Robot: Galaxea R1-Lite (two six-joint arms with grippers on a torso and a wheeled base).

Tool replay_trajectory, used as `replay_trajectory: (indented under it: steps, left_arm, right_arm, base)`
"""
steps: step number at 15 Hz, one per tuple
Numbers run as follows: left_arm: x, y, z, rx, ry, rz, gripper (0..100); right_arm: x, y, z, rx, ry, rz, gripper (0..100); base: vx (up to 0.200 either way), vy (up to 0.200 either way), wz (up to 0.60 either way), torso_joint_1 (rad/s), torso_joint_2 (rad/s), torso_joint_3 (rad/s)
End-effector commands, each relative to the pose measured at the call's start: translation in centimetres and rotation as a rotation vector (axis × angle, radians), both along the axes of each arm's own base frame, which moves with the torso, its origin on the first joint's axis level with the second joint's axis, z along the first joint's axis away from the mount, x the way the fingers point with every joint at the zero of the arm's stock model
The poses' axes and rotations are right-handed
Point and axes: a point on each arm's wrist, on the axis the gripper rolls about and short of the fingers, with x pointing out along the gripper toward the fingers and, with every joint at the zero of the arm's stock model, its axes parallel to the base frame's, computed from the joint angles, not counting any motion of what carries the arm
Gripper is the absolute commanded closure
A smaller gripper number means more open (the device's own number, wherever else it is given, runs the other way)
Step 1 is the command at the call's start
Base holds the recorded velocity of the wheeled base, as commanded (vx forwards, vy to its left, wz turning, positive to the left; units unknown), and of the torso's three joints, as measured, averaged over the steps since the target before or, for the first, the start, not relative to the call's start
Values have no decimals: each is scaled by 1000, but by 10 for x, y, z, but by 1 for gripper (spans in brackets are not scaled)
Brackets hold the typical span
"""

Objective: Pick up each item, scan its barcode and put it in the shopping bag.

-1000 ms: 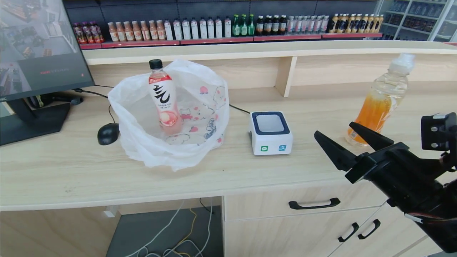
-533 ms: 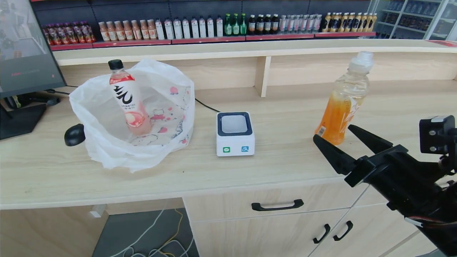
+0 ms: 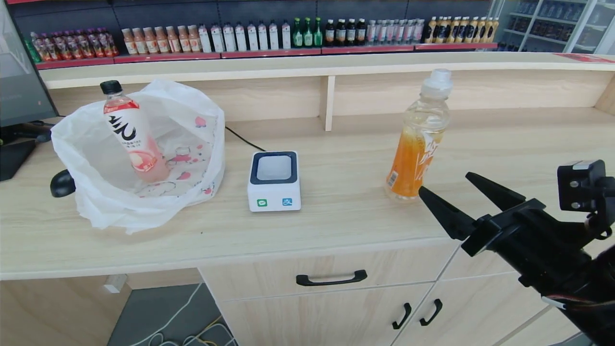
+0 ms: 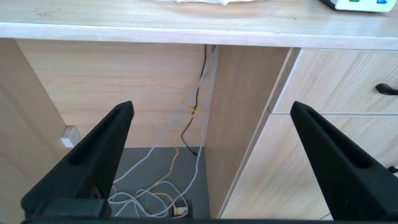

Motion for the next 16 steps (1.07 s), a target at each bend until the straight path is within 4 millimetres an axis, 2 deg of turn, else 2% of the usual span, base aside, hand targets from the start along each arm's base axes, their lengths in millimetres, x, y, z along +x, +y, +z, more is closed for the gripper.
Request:
replay_trajectory:
  steps: [1,6,9,12,16]
  left_arm:
    - [0,0,0,2,-1,1,0]
    - [0,0,0,2,-1,1,0]
    - [0,0,0,2,-1,1,0]
    - [0,0,0,2,-1,2,0]
    - [0,0,0,2,-1,2,0]
  right_arm:
    - [1,0,-1,-1,2,-1,0]
    - [-1,-2,1,-10,-12,-8,0]
    - [7,3,-3,-35,0,-11,0]
    - [18,9,6,-25,-45,-14,0]
    - [44,18,30,-35,-37,-33,0]
  base:
    - [0,0,0,0,0,0]
    - [0,0,0,0,0,0]
    - [0,0,0,0,0,0]
    - [0,0,0,0,0,0]
    - [0,0,0,0,0,0]
